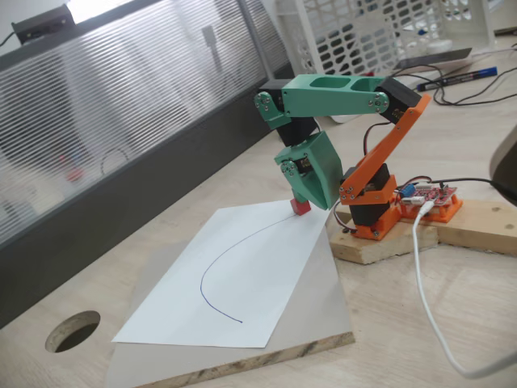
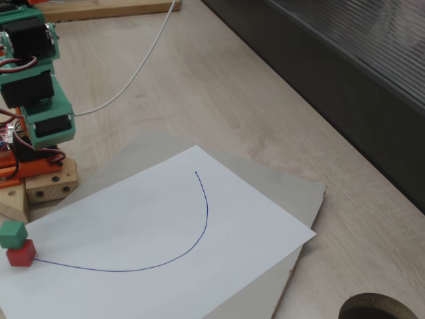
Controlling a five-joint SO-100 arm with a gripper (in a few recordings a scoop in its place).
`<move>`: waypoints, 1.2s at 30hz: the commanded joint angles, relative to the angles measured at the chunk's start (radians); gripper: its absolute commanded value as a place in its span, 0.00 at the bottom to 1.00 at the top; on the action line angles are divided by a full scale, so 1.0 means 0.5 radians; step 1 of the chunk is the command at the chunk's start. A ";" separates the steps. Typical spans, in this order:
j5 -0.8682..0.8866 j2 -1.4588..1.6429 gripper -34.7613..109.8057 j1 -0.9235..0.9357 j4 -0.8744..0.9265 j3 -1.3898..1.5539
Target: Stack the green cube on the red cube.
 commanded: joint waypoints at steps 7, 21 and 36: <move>0.028 0.018 0.26 0.015 0.034 0.018; 0.028 0.018 0.26 0.015 0.034 0.018; 0.028 0.018 0.26 0.015 0.034 0.018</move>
